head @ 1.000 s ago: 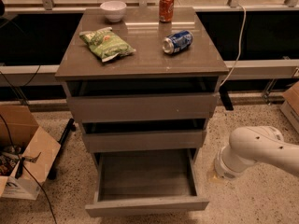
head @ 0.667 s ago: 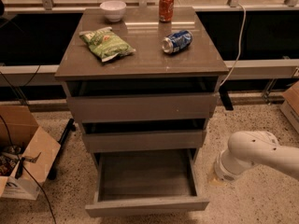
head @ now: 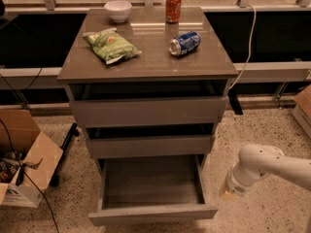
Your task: Close bottom drawer
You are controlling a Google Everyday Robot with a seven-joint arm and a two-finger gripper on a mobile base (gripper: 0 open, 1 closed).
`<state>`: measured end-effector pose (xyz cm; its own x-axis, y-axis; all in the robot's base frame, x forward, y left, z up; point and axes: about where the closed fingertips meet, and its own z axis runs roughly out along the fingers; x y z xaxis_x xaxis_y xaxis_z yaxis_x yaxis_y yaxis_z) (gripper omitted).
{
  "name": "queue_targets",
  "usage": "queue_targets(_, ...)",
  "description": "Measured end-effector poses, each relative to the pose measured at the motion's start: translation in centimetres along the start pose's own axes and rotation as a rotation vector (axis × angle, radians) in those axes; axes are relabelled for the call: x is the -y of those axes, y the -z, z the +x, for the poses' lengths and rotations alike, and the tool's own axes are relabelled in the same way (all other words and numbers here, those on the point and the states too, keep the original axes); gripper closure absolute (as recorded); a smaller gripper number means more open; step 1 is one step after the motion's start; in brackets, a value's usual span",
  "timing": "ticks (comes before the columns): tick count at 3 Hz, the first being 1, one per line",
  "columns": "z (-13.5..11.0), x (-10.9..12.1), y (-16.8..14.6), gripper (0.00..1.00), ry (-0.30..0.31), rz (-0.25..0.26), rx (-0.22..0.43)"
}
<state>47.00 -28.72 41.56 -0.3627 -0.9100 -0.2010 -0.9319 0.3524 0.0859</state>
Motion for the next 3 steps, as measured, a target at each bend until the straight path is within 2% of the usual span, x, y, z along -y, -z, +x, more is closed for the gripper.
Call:
queue_targets(1,3.0,1.9,-5.1,1.00,-0.074,-0.071,-0.007)
queue_targets(2,3.0,1.9,-5.1,1.00,-0.074,-0.071,-0.007)
queue_targets(3,2.6,0.6,-6.0,1.00,-0.067,-0.045,-0.049)
